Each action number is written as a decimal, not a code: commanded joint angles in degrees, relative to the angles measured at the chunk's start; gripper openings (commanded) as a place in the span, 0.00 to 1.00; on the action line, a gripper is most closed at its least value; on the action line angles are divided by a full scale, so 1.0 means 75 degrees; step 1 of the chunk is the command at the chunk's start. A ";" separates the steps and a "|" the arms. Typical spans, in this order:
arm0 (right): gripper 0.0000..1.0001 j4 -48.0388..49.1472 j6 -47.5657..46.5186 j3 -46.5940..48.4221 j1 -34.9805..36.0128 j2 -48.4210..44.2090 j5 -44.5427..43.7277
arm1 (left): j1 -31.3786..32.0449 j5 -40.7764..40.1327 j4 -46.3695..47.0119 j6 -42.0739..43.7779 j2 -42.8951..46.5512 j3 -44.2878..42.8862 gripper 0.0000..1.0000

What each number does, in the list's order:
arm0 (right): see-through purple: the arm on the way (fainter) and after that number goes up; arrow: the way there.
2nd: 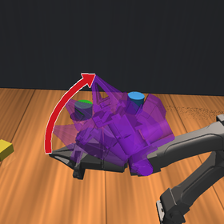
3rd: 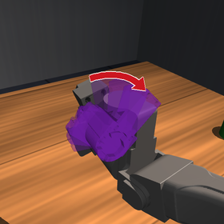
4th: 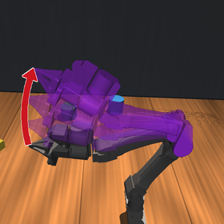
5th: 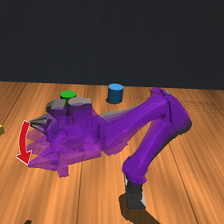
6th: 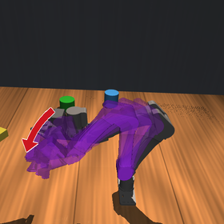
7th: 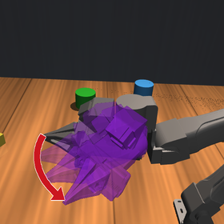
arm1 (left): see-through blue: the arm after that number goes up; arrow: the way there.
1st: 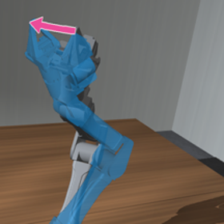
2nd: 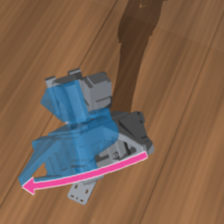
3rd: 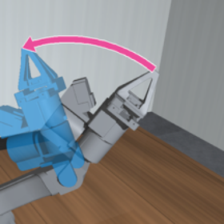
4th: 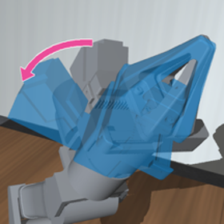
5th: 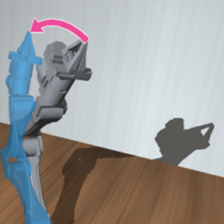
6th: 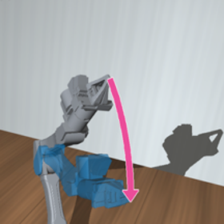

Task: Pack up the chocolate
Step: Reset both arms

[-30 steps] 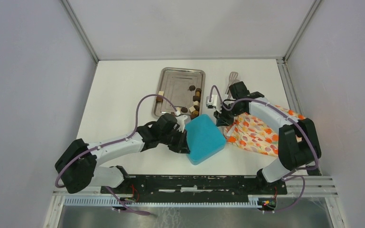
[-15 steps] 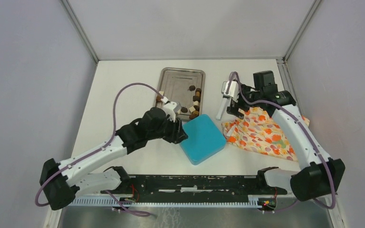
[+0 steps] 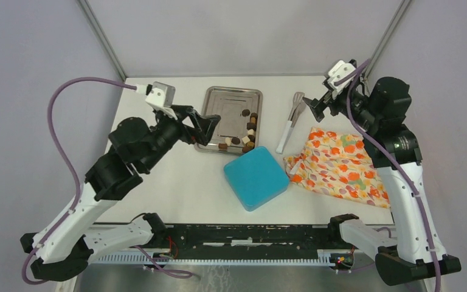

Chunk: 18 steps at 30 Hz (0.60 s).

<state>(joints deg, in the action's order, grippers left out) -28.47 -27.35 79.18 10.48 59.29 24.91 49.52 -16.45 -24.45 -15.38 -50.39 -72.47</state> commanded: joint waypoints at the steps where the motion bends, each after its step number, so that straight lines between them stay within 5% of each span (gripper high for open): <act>1: 0.98 0.0071 0.1128 0.0741 -0.0004 -0.0188 0.0466 | -0.0015 -0.0138 -0.0681 0.0721 -0.0044 -0.0963 1.00; 6: 0.98 0.0351 0.2810 0.0758 -0.0007 -0.0426 -0.0531 | -0.0016 0.0046 -0.0976 0.0691 0.0214 -0.1212 1.00; 18: 0.98 0.0306 0.3149 0.0740 -0.0080 -0.0641 -0.1258 | -0.0011 -0.0092 -0.0959 0.0622 0.0766 -0.0783 1.00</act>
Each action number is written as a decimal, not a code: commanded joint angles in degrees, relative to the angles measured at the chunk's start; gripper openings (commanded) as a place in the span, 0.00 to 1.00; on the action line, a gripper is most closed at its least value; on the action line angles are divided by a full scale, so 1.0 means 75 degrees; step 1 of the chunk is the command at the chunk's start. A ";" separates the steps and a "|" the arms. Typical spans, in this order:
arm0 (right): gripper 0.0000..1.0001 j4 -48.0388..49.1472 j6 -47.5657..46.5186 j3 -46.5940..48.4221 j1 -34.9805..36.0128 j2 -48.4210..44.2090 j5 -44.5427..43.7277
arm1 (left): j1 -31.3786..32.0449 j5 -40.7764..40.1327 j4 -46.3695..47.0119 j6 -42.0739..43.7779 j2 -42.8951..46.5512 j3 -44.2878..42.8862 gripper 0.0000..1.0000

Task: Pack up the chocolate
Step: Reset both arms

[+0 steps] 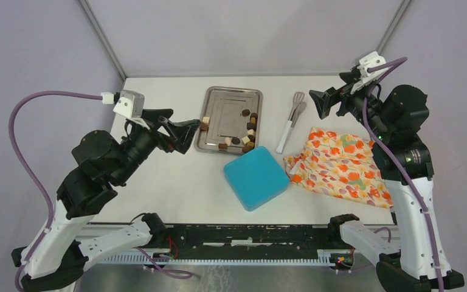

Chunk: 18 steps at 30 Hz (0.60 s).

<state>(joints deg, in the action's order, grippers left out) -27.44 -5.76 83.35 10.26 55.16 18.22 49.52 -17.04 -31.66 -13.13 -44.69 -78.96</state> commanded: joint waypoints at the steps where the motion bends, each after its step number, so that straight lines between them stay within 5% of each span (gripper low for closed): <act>1: 0.98 0.0171 0.0236 0.0186 -0.0044 -0.0109 -0.0339 | -0.0013 0.0011 0.0003 0.0312 -0.0001 0.0100 1.00; 18: 0.98 0.0249 0.0240 -0.0061 -0.0065 -0.0205 -0.0222 | -0.0017 0.0247 0.0073 0.0221 -0.0112 0.0261 1.00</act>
